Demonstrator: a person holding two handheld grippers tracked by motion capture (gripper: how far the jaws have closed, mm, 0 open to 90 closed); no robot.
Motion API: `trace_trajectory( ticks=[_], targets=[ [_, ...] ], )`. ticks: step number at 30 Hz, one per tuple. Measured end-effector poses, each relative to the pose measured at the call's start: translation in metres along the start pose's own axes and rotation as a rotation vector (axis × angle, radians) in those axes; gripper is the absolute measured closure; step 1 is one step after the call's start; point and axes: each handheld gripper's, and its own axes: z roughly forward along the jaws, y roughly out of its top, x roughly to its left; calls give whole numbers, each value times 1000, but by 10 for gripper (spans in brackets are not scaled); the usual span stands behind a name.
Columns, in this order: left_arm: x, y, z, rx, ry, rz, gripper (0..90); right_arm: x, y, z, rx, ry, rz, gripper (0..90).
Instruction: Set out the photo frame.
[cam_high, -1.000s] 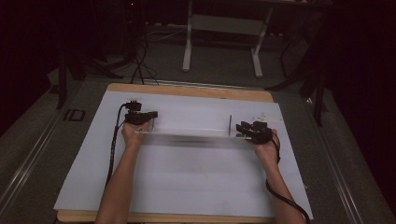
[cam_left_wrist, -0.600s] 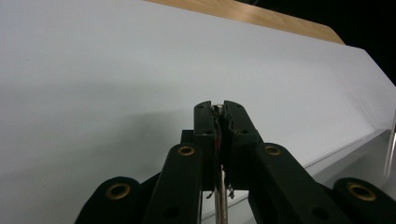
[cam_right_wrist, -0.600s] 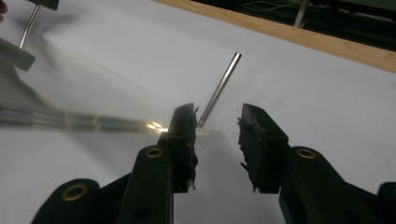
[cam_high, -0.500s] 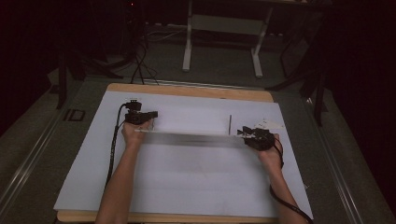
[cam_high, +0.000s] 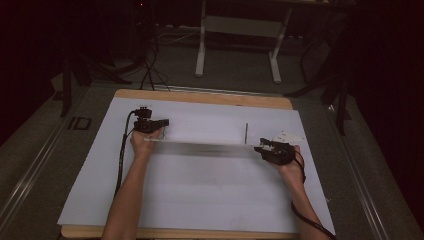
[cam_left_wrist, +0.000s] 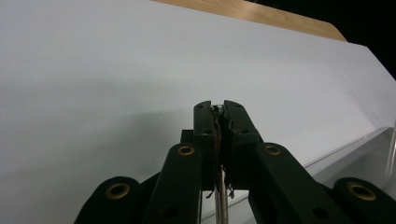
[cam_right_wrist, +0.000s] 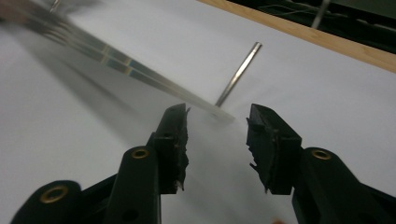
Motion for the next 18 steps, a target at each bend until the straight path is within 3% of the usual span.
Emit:
trace_trajectory(
  ticks=[13, 18],
  targets=[
    [1, -1, 0, -8, -8, -7, 851, 17, 13, 7, -82, 56, -133, 492],
    [2, -3, 0, -30, -23, -30, 851, 19, 15, 10, -99, 90, -154, 506]
  ],
)
